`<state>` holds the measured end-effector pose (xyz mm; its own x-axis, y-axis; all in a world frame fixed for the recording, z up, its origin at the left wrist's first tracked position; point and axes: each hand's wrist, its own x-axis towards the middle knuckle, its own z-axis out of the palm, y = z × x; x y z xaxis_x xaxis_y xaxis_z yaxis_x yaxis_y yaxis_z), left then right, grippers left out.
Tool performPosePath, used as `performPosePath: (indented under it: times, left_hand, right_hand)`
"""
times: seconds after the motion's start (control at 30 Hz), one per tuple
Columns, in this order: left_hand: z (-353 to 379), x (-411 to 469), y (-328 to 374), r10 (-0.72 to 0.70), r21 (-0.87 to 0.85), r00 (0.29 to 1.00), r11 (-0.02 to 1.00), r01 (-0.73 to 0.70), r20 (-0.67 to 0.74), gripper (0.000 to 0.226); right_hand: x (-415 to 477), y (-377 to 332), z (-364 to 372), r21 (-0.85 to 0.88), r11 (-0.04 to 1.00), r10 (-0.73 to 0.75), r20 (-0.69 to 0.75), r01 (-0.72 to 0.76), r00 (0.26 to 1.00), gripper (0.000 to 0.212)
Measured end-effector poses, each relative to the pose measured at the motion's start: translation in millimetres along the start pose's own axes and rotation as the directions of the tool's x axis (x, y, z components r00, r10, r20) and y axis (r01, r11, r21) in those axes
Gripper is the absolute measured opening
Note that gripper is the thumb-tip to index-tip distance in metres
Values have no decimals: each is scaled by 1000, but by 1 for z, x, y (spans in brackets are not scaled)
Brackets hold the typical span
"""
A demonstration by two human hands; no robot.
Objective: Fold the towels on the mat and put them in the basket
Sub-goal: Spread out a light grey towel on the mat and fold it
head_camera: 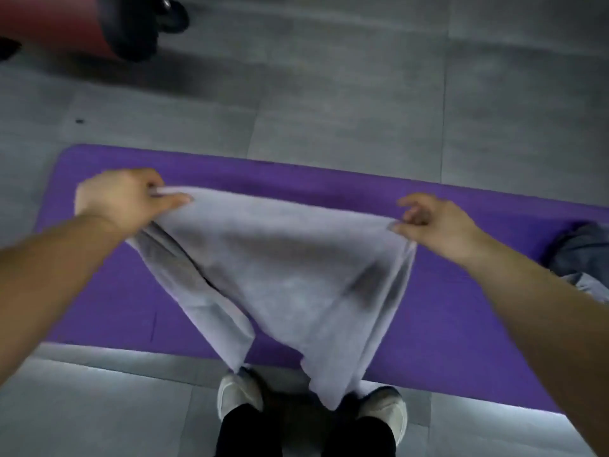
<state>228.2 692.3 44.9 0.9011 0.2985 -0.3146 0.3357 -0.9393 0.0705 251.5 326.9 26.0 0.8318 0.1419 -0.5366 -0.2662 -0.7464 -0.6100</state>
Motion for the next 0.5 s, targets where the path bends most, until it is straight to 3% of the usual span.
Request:
performPosePath:
  times: [0.03, 0.1, 0.17, 0.27, 0.33, 0.43, 0.5]
  left_hand:
    - [29, 18, 2, 10, 51, 999, 999, -7, -46, 39]
    - [93, 40, 8, -12, 74, 996, 997, 18, -88, 55]
    - [163, 43, 19, 26, 77, 1000, 997, -25, -11, 62]
    - [260, 34, 36, 258, 113, 949, 953, -280, 181, 70]
    - [311, 30, 46, 386, 156, 879, 885, -438, 279, 72]
    - [370, 33, 54, 458, 116, 821, 846, -520, 341, 92]
    - [396, 44, 55, 561, 146, 784, 780, -608, 264, 90]
  right_hand:
    - [24, 16, 17, 18, 1000, 6, -36, -5, 999, 44]
    - [60, 57, 55, -34, 998, 43, -78, -45, 996, 59]
    - [76, 106, 95, -175, 977, 122, -35, -126, 992, 56]
    - [82, 185, 146, -288, 929, 250, 35, -230, 968, 43]
    - [88, 230, 171, -285, 912, 315, 26, -295, 949, 36]
    - [95, 280, 209, -149, 927, 341, -48, -344, 939, 15]
    - [102, 295, 229, -80, 936, 332, -128, -343, 935, 24]
